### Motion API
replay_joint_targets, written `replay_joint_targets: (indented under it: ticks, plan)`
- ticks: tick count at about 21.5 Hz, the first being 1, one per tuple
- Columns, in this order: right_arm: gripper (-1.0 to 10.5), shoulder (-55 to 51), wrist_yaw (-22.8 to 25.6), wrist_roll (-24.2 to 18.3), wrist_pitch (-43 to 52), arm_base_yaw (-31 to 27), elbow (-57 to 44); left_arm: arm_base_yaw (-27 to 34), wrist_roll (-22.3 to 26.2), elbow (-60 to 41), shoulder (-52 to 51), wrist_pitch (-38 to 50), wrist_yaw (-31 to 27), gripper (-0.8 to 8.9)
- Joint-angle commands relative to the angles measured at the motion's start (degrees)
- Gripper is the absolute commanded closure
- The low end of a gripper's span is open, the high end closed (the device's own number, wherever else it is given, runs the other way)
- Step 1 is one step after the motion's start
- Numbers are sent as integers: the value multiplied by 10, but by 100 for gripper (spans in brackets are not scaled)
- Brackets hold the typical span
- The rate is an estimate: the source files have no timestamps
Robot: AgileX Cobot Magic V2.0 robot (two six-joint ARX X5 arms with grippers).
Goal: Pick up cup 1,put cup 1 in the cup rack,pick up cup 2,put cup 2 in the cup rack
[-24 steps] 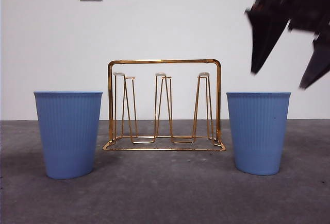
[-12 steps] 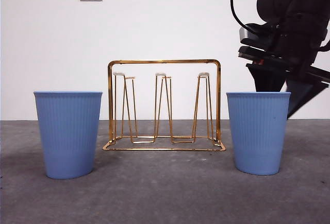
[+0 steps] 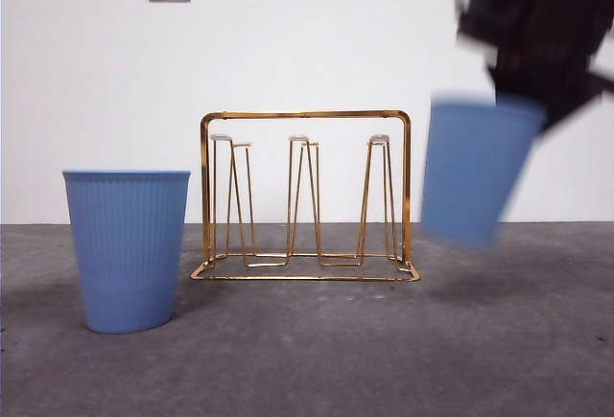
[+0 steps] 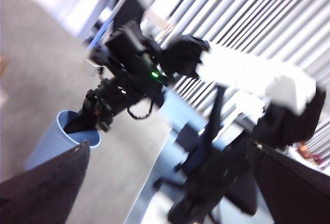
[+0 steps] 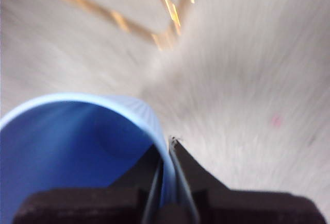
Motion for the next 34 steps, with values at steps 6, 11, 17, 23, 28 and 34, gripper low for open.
replay_joint_targets:
  ticks: [6,11,17,23,28,34]
  plan:
    - [963,-246,-63,25,89,1,134,-81,-150,1,60,263,-91,184]
    - [963,-304,-111,57,202,1,182,-167,-226,1,137,505,-194,184]
    - [963,-309,-150,94,280,1,184,-215,-268,1,205,666,-275,184]
    - [963,-284,-189,109,309,1,184,-244,-271,1,244,748,-348,185]
    - [963,-256,-193,122,332,27,184,-250,-271,7,256,765,-375,184]
    - [963,-218,-163,107,346,99,184,-250,-268,43,263,764,-375,184]
